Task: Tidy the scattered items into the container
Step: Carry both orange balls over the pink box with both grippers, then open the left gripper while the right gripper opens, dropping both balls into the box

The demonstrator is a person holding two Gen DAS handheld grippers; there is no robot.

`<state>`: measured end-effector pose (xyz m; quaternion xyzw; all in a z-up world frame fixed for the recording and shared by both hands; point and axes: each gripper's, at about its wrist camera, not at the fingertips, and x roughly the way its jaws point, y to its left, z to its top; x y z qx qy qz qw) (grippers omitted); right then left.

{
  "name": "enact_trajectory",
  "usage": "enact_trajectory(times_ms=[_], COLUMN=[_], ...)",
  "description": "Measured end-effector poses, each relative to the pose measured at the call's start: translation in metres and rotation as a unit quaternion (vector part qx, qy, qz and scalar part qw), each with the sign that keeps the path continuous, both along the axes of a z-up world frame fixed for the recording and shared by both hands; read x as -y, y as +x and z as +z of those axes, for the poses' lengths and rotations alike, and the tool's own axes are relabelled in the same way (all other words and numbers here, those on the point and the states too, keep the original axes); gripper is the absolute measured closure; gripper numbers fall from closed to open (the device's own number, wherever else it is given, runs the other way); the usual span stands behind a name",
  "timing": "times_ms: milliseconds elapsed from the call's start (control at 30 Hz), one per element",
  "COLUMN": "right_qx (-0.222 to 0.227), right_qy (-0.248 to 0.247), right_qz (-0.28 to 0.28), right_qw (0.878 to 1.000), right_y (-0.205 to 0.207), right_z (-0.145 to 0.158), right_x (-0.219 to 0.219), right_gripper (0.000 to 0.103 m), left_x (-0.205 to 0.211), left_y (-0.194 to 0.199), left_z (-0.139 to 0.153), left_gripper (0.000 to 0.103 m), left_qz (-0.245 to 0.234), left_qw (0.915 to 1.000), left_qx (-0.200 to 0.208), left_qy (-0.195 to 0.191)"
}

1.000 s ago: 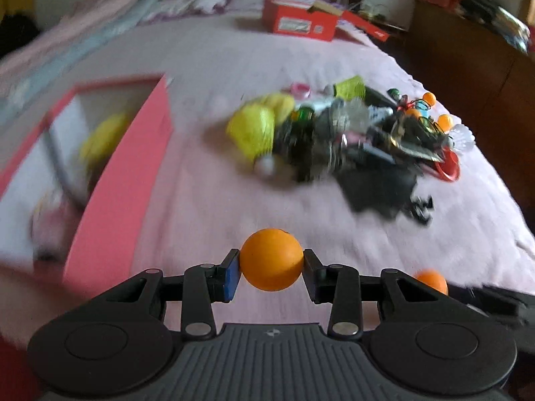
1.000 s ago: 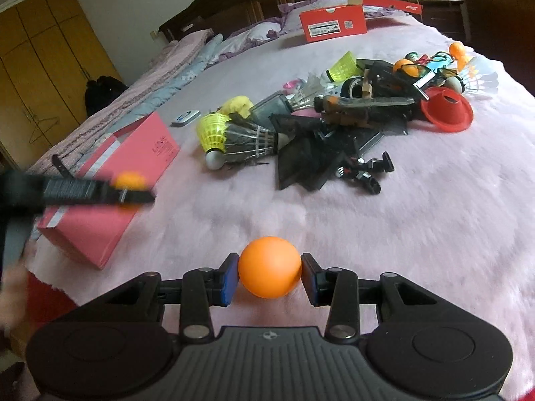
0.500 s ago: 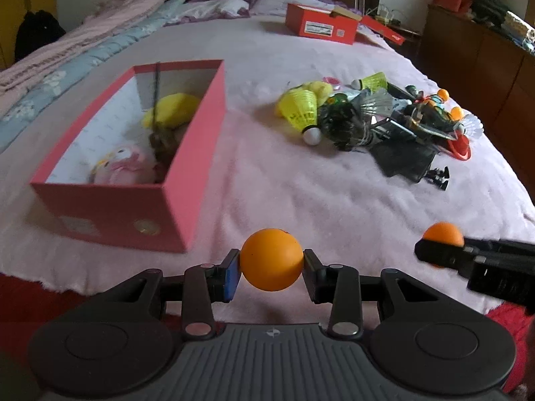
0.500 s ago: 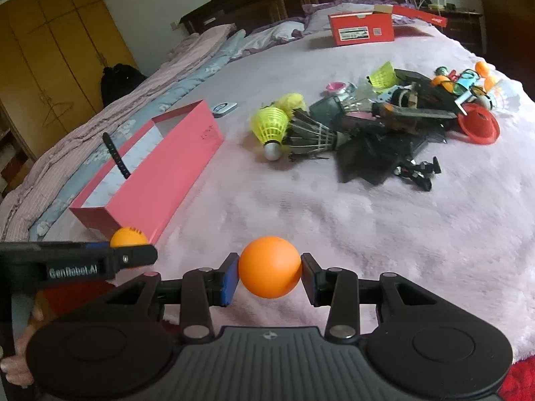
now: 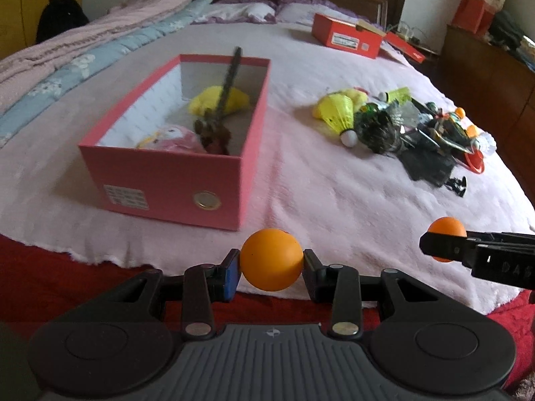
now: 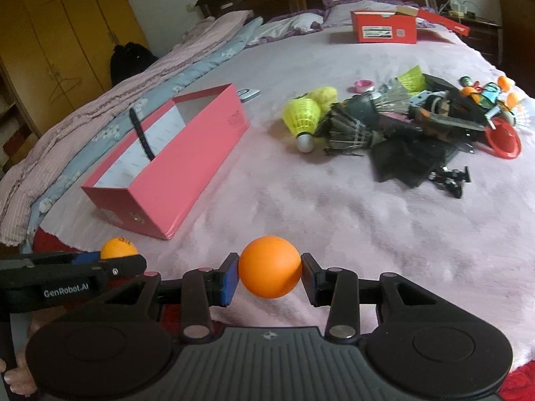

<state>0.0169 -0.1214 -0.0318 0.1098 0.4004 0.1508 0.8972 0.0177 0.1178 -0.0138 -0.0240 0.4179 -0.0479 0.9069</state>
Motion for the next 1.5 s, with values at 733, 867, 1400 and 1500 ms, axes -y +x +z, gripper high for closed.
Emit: enact_trajectory(times_ms=[733,867,1400,1500], right_qx=[0.074,0.091,0.125,0.118], right_qy=[0.014,0.012,-0.020,-0.026], right_qz=[0.080,0.101,0.167,0.175], right_qw=[0.994,0.991,0.978,0.977], right_y=[0.059,0.075,0.157,0.171], right_z=[0.061,0.073,0.095,0.088], right_x=[-0.060,-0.075,-0.136,-0.151], right_gripper=[0.061,0.061,0.061,0.061], left_x=[-0.050,-0.052,-0.071,-0.077], left_y=[0.026,0.040,0.096,0.109], left_z=[0.059,0.065,0.059,0.051], left_gripper=[0.063,0.063,0.063,0.061], left_qz=[0.058,0.062,0.077,0.083], left_qw=[0.9957,0.9950,0.9941,0.9946], left_qx=[0.071,0.076,0.076,0.062], left_qy=[-0.009,-0.013,-0.003,-0.010])
